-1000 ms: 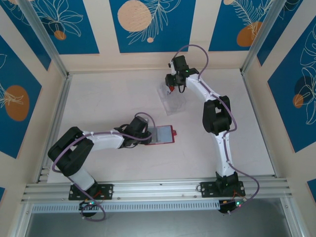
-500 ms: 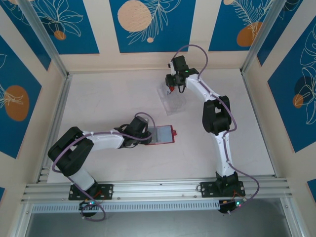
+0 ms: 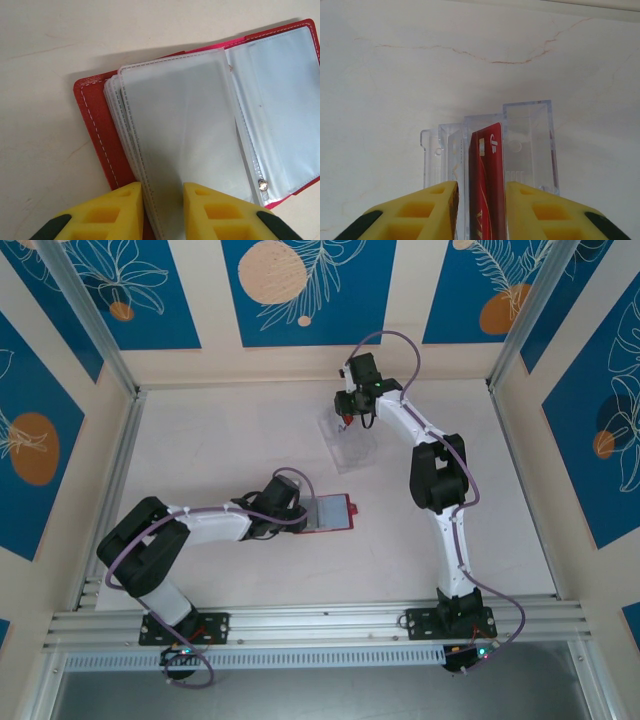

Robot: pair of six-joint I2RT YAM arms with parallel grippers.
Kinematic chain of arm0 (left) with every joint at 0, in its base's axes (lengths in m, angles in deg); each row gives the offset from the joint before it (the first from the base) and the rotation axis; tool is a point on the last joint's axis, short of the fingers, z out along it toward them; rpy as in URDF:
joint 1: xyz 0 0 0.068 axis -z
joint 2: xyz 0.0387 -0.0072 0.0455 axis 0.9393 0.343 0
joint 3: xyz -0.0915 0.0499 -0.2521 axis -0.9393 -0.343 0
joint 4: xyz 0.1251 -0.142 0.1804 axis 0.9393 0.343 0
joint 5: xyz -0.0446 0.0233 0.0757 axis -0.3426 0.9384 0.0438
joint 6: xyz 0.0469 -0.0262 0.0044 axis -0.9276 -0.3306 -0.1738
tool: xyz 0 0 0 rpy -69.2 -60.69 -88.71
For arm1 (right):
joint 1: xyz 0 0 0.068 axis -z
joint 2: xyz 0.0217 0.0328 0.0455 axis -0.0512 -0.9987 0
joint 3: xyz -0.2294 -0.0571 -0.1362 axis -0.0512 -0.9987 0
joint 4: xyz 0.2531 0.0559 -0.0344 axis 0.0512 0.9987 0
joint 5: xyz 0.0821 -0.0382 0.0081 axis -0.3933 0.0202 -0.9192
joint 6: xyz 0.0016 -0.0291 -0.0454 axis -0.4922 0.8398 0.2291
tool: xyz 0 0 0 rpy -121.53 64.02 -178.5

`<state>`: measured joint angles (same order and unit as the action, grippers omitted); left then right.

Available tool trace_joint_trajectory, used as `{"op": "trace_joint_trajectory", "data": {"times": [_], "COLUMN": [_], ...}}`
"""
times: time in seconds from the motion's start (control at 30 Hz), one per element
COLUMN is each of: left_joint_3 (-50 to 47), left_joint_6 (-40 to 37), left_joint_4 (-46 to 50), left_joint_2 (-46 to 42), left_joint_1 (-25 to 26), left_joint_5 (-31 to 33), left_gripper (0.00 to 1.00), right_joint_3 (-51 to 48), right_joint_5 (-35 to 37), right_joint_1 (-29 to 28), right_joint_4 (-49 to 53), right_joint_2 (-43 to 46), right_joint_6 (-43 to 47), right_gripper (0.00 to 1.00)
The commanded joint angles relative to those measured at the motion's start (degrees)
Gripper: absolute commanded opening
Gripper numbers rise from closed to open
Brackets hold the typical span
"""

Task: Put the credit cards into the card holder
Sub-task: Pick up the credit card from the storage box.

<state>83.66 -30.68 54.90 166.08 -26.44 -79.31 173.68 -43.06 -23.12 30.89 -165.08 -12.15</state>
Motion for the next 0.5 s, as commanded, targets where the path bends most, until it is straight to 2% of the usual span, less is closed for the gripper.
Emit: {"op": "trace_joint_trajectory", "data": {"times": [0.0,0.23,0.47], "left_joint_3": [-1.72,-2.14,-2.23], "left_joint_6": [0.66,0.88,0.89], "left_joint_4": [4.84,4.24,4.18], "left_joint_2": [2.14,2.27,2.32], "left_joint_1": [0.98,1.01,1.01], "left_joint_5": [-0.93,-1.11,-1.11], "left_gripper": [0.24,0.24,0.24], "right_joint_3": [-1.22,0.15,1.77], "right_joint_5": [-0.96,4.12,4.52], "right_joint_1": [-0.81,-1.88,-1.92], "right_joint_4": [3.19,4.73,6.73], "right_joint_2": [2.04,2.09,1.41], "right_joint_6": [1.71,3.86,4.07], "right_gripper": [0.32,0.32,0.32]}}
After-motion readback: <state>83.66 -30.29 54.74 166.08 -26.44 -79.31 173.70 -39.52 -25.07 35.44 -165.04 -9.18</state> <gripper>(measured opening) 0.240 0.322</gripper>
